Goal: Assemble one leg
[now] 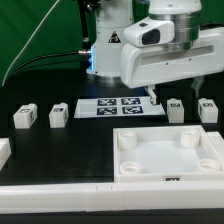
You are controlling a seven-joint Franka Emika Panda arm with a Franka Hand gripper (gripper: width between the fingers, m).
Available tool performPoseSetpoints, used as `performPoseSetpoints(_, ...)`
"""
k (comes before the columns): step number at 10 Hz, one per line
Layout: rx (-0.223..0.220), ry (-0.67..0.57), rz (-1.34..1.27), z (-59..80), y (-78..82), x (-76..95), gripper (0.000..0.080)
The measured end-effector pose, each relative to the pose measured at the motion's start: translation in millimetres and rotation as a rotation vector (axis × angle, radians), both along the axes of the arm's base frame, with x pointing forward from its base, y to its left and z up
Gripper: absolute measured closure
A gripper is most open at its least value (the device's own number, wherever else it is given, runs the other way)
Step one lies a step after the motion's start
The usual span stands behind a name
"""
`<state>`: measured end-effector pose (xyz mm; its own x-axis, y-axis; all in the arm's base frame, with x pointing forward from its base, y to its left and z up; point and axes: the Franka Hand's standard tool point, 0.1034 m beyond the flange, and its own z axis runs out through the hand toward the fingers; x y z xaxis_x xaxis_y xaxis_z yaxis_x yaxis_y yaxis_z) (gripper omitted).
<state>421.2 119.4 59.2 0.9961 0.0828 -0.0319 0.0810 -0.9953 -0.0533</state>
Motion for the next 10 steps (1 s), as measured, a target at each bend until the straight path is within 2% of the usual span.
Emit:
performPoseSetpoints(2,0.000,0.005,-0.146,1.6,20.0,-1.9,0.0151)
performPoseSetpoints(4,0.004,0.004,-0.126,-1.0,40.6,-5.9,0.0151)
performPoseSetpoints(5,0.006,0.004,-0.112,-3.1,44.1,-7.4,0.0151)
performPoseSetpoints(8,-0.008,0.045,-0.097,-2.8,40.5,-7.8,0.0151)
performPoseSetpoints(10,-0.039,0.141,-0.102,-8.8,43.0,-24.2,0.0151)
